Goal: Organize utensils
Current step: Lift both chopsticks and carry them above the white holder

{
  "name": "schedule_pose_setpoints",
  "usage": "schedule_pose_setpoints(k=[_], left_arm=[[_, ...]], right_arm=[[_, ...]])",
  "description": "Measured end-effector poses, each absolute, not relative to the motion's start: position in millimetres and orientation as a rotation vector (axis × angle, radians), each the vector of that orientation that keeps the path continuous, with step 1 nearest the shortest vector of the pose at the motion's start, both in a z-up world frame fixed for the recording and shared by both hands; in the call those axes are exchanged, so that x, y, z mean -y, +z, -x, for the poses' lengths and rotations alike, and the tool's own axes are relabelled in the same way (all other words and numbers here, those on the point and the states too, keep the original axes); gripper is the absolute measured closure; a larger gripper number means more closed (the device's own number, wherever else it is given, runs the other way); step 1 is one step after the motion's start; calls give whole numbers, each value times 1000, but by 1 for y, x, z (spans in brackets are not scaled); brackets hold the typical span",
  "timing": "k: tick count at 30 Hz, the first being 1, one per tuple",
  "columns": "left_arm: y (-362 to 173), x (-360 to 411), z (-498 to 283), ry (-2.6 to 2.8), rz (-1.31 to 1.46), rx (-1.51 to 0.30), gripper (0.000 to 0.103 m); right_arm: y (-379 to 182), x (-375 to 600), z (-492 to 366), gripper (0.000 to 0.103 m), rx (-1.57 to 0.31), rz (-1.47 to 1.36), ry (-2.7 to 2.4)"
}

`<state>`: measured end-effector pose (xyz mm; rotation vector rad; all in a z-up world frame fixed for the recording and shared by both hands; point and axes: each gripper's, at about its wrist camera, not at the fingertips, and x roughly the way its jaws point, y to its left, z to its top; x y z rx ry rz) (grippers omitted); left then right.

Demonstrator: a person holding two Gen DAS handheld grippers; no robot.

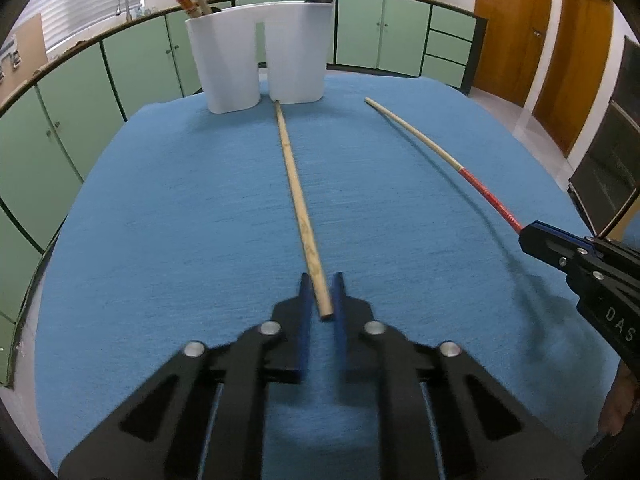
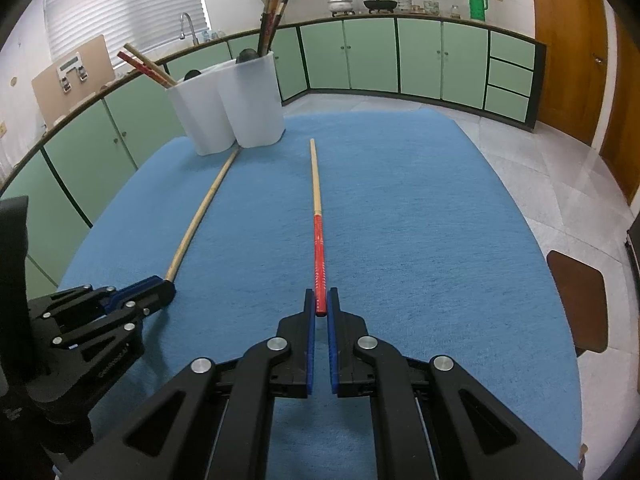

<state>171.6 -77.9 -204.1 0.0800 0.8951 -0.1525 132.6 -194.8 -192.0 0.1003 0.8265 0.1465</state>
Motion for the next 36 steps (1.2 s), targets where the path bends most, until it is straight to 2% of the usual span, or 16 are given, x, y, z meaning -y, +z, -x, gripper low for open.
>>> schedule_pose_setpoints(k=[7, 13, 29, 36], left_arm=[[-190, 69, -166, -153, -67, -867, 97], [-144, 64, -149, -169, -94, -769, 97], [-34, 41, -129, -195, -66, -539, 97], [2, 34, -142, -243, -73, -498, 97]], right_arm=[[-183, 196, -128, 97, -810, -95, 148], [-158, 193, -119, 97, -759, -70, 160], [-48, 186, -125, 97, -612, -35, 228], [-3, 170, -154, 97, -631, -24, 350]])
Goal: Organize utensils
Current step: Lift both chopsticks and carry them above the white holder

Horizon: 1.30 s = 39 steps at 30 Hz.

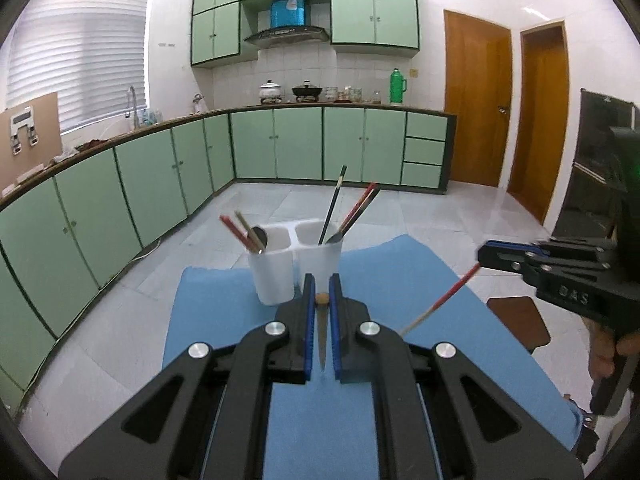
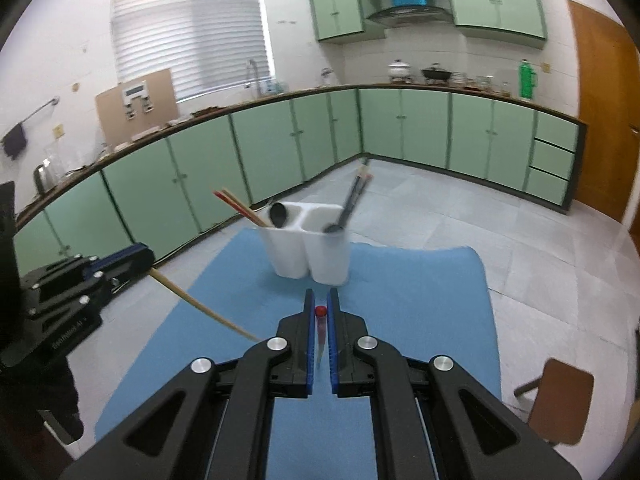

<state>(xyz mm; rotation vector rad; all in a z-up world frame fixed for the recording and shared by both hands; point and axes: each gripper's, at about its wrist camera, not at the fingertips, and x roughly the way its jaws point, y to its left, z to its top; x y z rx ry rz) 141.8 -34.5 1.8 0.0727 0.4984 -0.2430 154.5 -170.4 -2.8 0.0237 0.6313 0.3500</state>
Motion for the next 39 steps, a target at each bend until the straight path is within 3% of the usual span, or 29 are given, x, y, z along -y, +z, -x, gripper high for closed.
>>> schedule_pose_setpoints(k=[11, 26, 39], left_arm=[[41, 20, -159, -288, -70, -437, 97], [111, 23, -225, -269, -87, -293, 97], [60, 27, -310, -247, -79, -379, 97]], right_arm=[[51, 140, -192, 97, -606, 47, 443], [136, 122, -276, 97, -410, 46, 374], [84, 113, -355, 97, -464, 35, 335]])
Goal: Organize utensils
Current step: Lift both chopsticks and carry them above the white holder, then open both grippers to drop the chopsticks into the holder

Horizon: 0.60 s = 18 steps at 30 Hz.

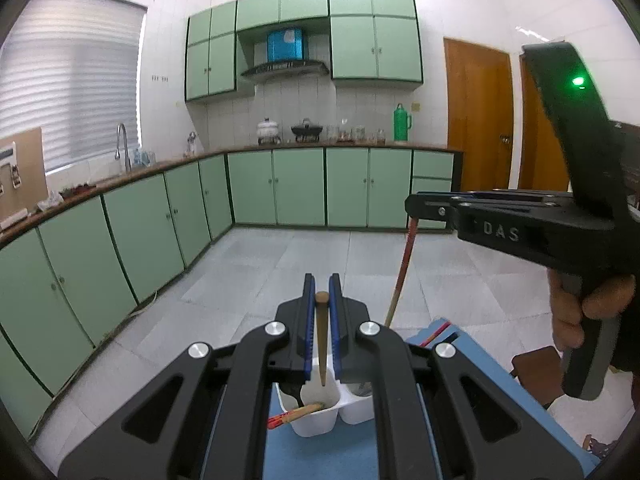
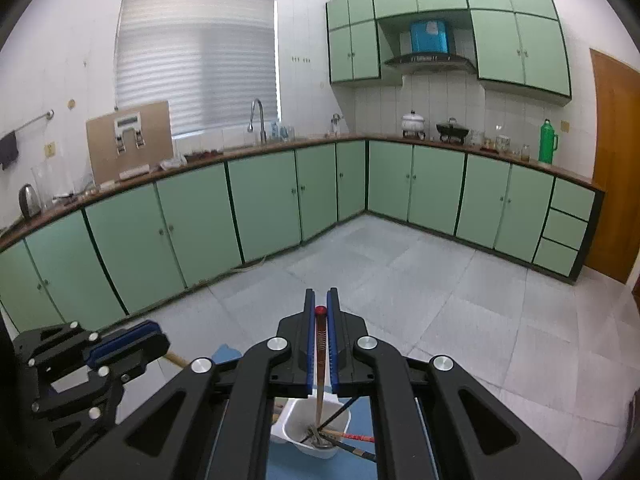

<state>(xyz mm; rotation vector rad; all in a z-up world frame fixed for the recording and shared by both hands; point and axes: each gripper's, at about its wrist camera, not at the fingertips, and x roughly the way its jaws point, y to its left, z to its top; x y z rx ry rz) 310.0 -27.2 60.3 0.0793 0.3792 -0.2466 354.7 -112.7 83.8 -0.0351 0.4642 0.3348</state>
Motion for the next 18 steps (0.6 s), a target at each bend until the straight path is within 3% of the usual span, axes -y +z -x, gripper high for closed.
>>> schedule_pose_setpoints(k=[15, 16, 18], left_arm=[[-12, 22, -364, -231, -80, -567, 95], [-13, 21, -364, -230, -76, -577, 94], [-8, 14, -356, -229, -57, -565, 93]], right_arm=[[13, 120, -373, 96, -608, 55, 319], [15, 125, -368, 94, -596, 56, 308], [23, 136, -356, 75, -561, 39, 290]])
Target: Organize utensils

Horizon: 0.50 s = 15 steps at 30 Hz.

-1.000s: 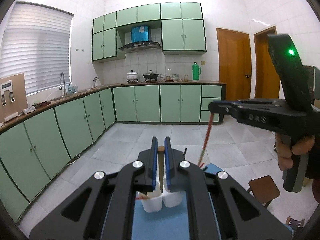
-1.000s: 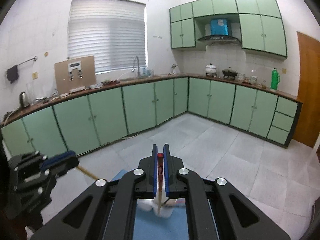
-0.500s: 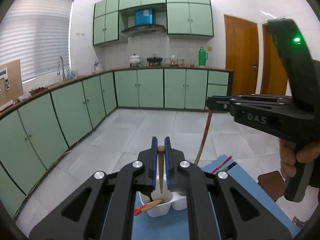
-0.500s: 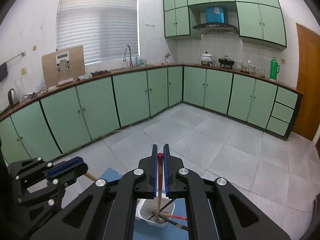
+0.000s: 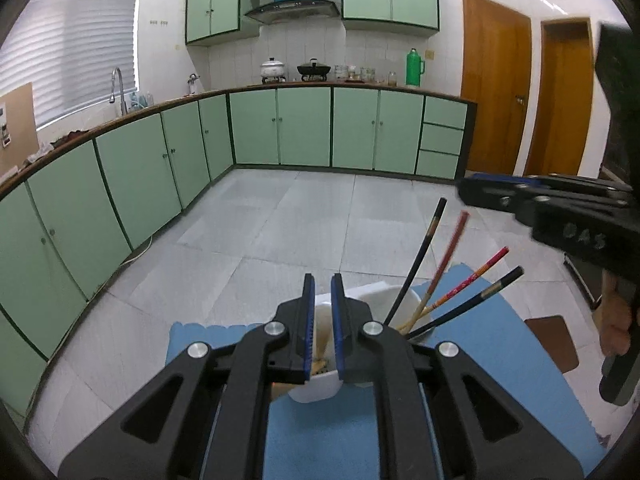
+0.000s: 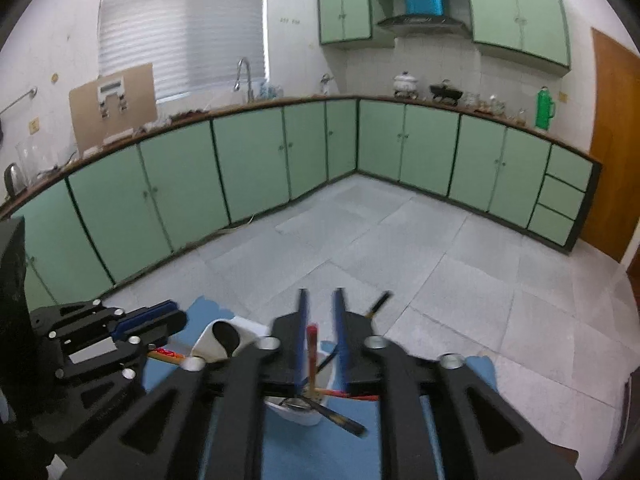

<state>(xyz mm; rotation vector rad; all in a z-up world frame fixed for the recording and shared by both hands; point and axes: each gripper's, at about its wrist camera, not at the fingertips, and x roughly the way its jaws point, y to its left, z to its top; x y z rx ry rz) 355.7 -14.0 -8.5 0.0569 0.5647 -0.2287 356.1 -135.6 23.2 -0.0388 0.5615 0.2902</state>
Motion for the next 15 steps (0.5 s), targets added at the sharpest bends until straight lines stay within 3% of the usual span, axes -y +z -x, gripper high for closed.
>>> schedule_pose_setpoints(k=[2, 4, 6, 9, 12, 15], left_arm=[[2, 10, -348, -224, -42, -539, 80], [12, 5, -330, -211, -19, -497, 55], [21, 2, -313, -201, -3, -466, 47], [33, 1, -280, -191, 0, -424, 39], [37, 4, -253, -177, 4, -404, 27], [36, 5, -225, -174, 12, -394, 25]], right_arm=[[33, 148, -342, 60, -523, 15, 268], [44, 163, -322, 50, -480, 5, 235], [51, 173, -303, 34, -452, 4, 208], [55, 187, -272, 17, -420, -8, 162], [49, 197, -241, 6, -407, -18, 129], [39, 201, -213, 6, -418, -34, 130]])
